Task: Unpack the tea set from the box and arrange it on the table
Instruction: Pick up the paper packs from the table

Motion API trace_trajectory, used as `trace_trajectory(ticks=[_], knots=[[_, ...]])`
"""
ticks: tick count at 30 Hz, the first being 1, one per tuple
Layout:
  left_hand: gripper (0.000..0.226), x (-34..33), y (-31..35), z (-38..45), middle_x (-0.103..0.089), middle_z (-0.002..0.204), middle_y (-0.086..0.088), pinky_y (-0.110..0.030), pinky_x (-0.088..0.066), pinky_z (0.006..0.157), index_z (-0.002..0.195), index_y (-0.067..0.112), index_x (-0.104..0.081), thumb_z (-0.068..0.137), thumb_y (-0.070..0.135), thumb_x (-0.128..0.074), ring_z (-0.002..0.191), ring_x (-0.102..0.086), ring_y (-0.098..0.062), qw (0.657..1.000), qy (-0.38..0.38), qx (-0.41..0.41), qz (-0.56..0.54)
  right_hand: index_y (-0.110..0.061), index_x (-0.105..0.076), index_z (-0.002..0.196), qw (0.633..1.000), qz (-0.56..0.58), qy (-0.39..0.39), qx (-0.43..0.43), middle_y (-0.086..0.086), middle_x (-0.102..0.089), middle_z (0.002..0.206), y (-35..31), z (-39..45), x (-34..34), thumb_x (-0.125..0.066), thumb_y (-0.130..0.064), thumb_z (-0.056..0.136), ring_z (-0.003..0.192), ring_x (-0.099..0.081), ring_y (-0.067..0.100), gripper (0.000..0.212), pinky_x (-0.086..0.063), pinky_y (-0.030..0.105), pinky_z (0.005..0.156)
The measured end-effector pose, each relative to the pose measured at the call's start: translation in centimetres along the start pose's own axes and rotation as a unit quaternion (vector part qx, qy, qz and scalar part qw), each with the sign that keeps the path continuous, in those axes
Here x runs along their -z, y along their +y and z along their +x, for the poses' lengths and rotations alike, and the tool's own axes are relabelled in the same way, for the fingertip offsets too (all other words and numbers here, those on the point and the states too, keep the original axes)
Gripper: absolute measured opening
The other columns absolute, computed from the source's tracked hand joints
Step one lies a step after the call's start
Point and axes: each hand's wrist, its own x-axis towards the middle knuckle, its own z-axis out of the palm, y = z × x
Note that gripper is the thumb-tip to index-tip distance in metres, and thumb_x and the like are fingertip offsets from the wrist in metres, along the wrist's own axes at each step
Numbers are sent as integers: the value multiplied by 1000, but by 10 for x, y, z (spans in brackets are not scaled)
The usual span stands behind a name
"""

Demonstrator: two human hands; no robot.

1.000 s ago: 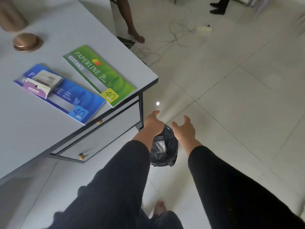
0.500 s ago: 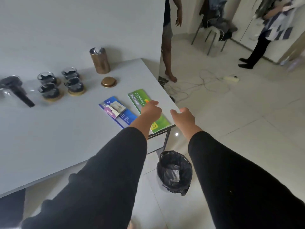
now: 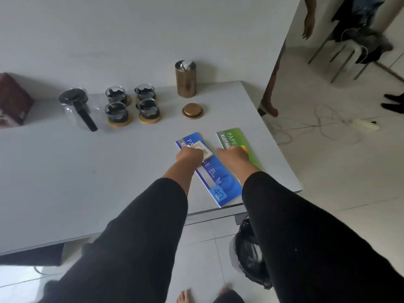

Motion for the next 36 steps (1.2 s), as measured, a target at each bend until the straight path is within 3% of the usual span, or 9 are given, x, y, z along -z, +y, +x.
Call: trace_trajectory(ticks=[4, 8, 14, 18, 21, 25, 29, 31, 36], knots=[[39, -10, 2, 31, -58, 126, -12, -36, -48, 95, 130, 5, -47, 98, 28, -42, 115, -57, -29, 997, -25, 61, -32, -4, -50, 90, 999, -20, -32, 3, 12, -50, 88, -11, 37, -17, -43, -31, 92, 80, -44, 24, 29, -32, 25, 56], [43, -29, 1, 66, -63, 116, -10, -36, -52, 92, 124, 7, -50, 90, 33, -48, 107, -61, -27, 993, 7, 113, -47, 4, -57, 113, 998, -39, -59, 6, 19, -61, 108, -14, 71, -30, -46, -34, 92, 96, -56, 31, 44, -35, 26, 71], [49, -34, 13, 84, -58, 117, -8, -36, -53, 90, 123, 11, -47, 85, 38, -59, 107, -61, -28, 985, 39, 155, -58, 3, -56, 118, 997, -43, -62, -1, 17, -61, 120, -26, 98, -42, -63, -38, 85, 109, -59, 32, 53, -44, 31, 77], [50, -34, 11, 95, -61, 114, -9, -33, -54, 85, 122, 9, -49, 84, 38, -63, 101, -64, -27, 980, 43, 175, -86, -1, -58, 114, 995, -55, -72, -30, 13, -63, 115, -29, 108, -43, -69, -29, 81, 104, -60, 28, 45, -45, 29, 74], [41, -33, 7, 103, -59, 119, -7, -32, -53, 88, 123, 18, -51, 87, 37, -60, 106, -61, -26, 983, 38, 155, -92, -7, -60, 97, 994, -58, -87, -37, 10, -61, 97, -30, 110, -45, -69, -30, 80, 91, -60, 26, 29, -45, 28, 71], [25, -32, 3, 105, -60, 115, -8, -34, -52, 90, 93, 18, -49, 90, 42, -56, 105, -61, -26, 988, 19, 136, -66, -6, -58, 98, 994, -25, -91, -54, 10, -60, 93, -34, 109, -41, -71, -38, 80, 89, -61, 25, 38, -48, 29, 74], [52, -28, 13, 96, -58, 116, -9, -29, -47, 61, 123, 14, -43, 87, 47, -60, 98, -62, -23, 984, 6, 150, -91, -4, -54, 113, 995, 16, -67, -68, 13, -62, 107, -36, 101, -31, -71, -38, 82, 97, -60, 24, 49, -45, 28, 76], [52, -28, 24, 91, -58, 116, -9, -29, -48, 63, 125, 14, -40, 89, 44, -60, 100, -63, -23, 986, -5, 131, -101, 0, -48, 127, 995, 39, -51, -72, 13, -60, 120, -35, 99, -20, -70, -34, 84, 105, -59, 24, 58, -44, 27, 76], [50, -43, 60, 73, -55, 120, -9, -28, -49, 71, 125, 15, -39, 89, 40, -61, 106, -61, -22, 989, -21, 103, -108, -2, -52, 121, 996, 25, 5, -87, 11, -58, 123, -27, 103, 13, -69, -41, 83, 113, -57, 26, 57, -48, 31, 95]])
